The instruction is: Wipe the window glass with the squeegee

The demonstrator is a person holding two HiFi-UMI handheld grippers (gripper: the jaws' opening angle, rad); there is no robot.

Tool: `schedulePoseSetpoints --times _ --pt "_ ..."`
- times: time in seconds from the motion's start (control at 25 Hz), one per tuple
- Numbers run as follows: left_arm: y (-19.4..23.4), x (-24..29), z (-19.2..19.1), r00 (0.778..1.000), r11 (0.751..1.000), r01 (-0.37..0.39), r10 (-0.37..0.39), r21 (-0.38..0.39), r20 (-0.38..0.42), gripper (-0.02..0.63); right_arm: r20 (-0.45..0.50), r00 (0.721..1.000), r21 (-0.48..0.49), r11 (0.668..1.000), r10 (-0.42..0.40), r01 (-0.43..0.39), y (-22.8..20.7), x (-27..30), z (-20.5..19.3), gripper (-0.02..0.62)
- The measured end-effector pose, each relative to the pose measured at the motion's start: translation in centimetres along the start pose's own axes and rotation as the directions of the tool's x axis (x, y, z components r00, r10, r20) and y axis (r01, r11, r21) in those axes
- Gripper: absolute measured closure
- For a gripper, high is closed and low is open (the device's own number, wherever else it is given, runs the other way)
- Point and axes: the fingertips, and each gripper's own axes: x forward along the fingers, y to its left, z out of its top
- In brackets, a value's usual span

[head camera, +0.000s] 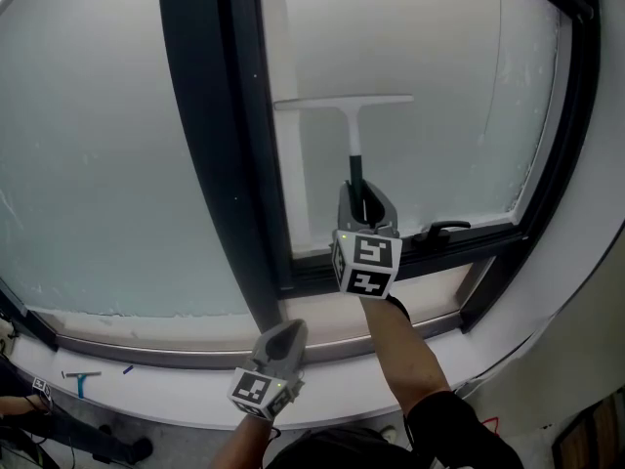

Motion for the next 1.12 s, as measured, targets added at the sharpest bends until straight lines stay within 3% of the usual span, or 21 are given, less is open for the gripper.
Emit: schedulePoseSetpoints --times 1.12 --pt "-0.2 1.0 1.6 0.999 1.0 -0.016 0.015 0.02 0.043 0.607 -0.11 0.993 0.052 0.998 0.034 -0.028 0.4 -2.9 -6.7 0.5"
